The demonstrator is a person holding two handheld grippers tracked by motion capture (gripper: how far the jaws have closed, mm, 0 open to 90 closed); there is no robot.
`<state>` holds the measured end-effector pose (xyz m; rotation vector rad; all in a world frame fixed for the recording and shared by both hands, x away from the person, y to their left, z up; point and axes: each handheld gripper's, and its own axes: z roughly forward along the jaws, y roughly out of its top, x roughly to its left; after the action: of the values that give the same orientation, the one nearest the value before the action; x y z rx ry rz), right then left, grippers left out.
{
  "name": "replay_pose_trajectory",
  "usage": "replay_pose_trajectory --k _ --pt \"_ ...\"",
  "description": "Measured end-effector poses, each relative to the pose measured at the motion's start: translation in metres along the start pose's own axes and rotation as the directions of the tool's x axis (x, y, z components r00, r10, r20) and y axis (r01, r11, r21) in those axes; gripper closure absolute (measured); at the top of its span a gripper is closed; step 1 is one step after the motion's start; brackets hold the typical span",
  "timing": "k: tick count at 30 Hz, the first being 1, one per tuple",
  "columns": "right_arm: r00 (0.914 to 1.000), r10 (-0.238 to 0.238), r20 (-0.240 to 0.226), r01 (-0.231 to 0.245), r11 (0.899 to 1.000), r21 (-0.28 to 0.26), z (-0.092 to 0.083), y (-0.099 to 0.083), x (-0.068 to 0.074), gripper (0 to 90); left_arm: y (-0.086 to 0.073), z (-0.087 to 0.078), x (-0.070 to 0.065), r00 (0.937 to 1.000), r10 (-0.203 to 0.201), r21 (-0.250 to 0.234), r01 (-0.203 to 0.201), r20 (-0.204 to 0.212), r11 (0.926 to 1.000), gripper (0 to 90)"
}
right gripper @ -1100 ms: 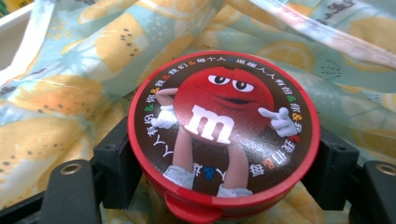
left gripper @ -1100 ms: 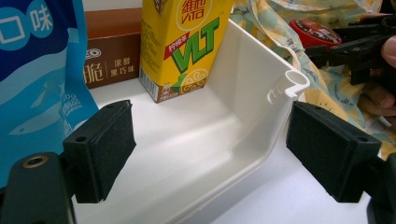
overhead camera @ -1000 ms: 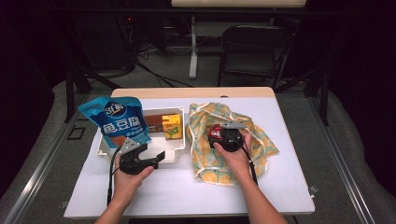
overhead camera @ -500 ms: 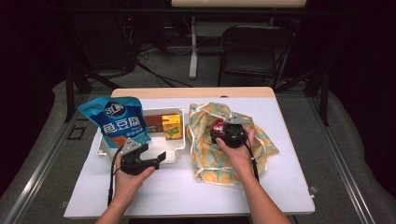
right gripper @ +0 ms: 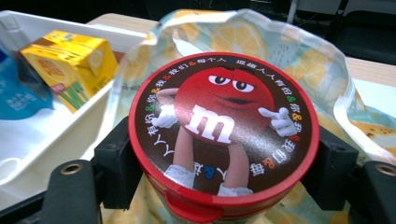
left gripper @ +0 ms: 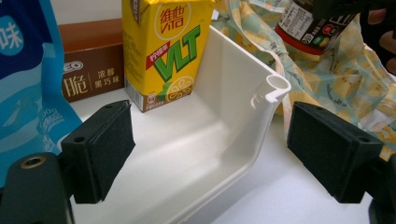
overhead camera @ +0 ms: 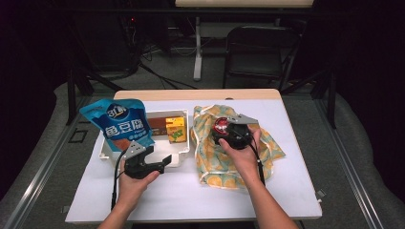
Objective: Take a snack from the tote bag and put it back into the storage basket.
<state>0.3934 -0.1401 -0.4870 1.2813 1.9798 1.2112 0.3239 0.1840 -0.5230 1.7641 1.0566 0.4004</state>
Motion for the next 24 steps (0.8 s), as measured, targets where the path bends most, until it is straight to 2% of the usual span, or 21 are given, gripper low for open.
replay_pose_trajectory --k 2,7,17,24 --pt "1.0 0.005 -0.007 -0.005 1.0 0.001 -0.003 0.002 0.002 24.7 0.001 0.0 -0.002 1.0 0.003 -0.012 -0.003 -0.005 0.9999 14.1" --pt "0.9997 0.009 -0.023 -0.01 1.0 -0.012 -0.01 0.005 0.01 24.7 0.002 0.003 -0.007 0.9993 0.032 -0.01 -0.031 0.022 0.9995 12.5" --pt "0.9982 -0.019 -0.058 0.018 1.0 -0.022 -0.02 0.009 0.03 24.8 0.002 0.004 -0.012 0.9974 0.054 -0.023 -0.053 0.049 0.9983 13.6" --pt "0.9954 -0.029 -0.091 0.026 0.999 -0.028 -0.024 0.011 0.043 24.7 0.002 0.004 -0.016 0.9916 0.088 -0.044 -0.084 0.095 0.9955 12.7"
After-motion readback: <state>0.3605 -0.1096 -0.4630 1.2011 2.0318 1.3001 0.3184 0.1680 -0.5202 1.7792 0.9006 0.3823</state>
